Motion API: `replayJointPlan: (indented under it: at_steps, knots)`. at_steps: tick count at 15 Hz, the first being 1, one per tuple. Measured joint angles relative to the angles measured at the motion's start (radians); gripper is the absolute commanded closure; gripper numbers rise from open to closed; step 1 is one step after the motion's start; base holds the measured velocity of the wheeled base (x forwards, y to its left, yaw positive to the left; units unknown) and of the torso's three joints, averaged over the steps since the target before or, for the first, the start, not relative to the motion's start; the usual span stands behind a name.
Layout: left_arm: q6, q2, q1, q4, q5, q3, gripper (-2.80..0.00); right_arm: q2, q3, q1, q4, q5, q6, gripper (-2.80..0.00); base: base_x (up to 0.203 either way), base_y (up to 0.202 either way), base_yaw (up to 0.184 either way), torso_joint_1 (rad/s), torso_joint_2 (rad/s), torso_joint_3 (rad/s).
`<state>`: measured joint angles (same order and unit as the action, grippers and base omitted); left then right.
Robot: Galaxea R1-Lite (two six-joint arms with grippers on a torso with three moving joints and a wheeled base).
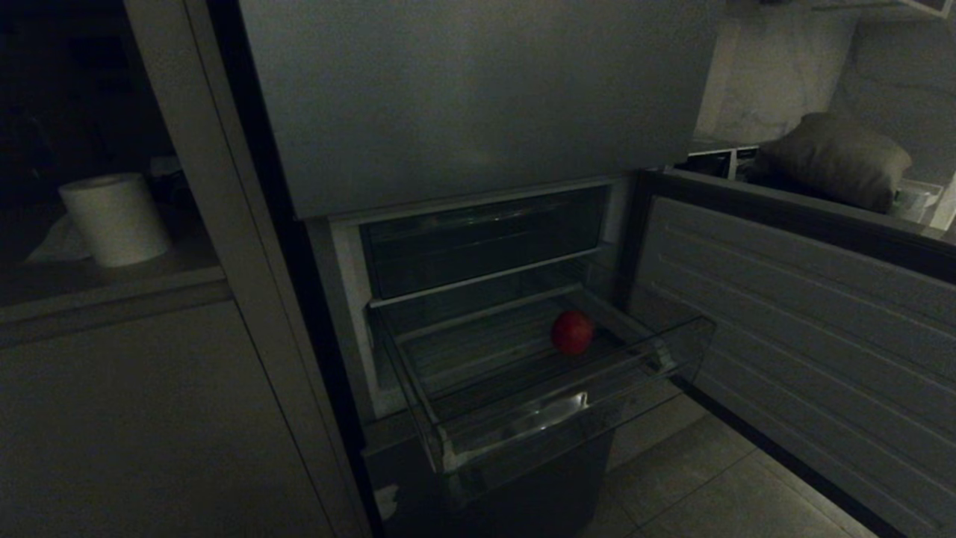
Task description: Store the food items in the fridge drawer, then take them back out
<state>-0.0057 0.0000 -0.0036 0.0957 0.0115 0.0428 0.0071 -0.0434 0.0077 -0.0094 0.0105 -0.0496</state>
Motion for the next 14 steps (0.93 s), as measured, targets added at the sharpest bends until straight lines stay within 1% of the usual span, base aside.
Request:
replayJointPlan:
  at_steps: [2, 4, 5, 7, 9, 11, 14]
  knots:
    - [-0.001, 0.000, 0.000, -0.002, 0.000, 0.000, 0.00, 0.065, -0.132, 0.000, 0.067, -0.001, 0.018, 0.00, 0.000, 0.000, 0.000, 0.000, 0.00, 0.000]
    - [-0.001, 0.000, 0.000, -0.002, 0.000, 0.000, 0.00, 0.222, -0.317, 0.003, 0.184, 0.019, 0.029, 0.00, 0.000, 0.000, 0.000, 0.000, 0.00, 0.000]
    - [-0.001, 0.000, 0.000, -0.002, 0.000, 0.000, 0.00, 0.326, -0.408, 0.003, 0.245, 0.035, 0.034, -2.80, 0.000, 0.000, 0.000, 0.000, 0.00, 0.000]
    - [0.000, 0.000, 0.000, -0.001, 0.000, 0.000, 0.00, 0.548, -0.575, 0.005, 0.343, 0.064, 0.040, -2.80, 0.000, 0.000, 0.000, 0.000, 0.00, 0.000]
    - [0.000, 0.000, 0.000, -0.001, 0.000, 0.000, 0.00, 0.795, -0.735, 0.009, 0.397, 0.104, 0.047, -2.80, 0.000, 0.000, 0.000, 0.000, 0.00, 0.000]
    - [0.000, 0.000, 0.000, -0.001, 0.000, 0.000, 0.00, 1.031, -0.890, 0.018, 0.430, 0.139, 0.058, -2.80, 0.000, 0.000, 0.000, 0.000, 0.00, 0.000]
    - [0.000, 0.000, 0.000, -0.001, 0.000, 0.000, 0.00, 1.327, -1.089, 0.057, 0.455, 0.163, 0.080, -2.80, 0.000, 0.000, 0.000, 0.000, 0.00, 0.000]
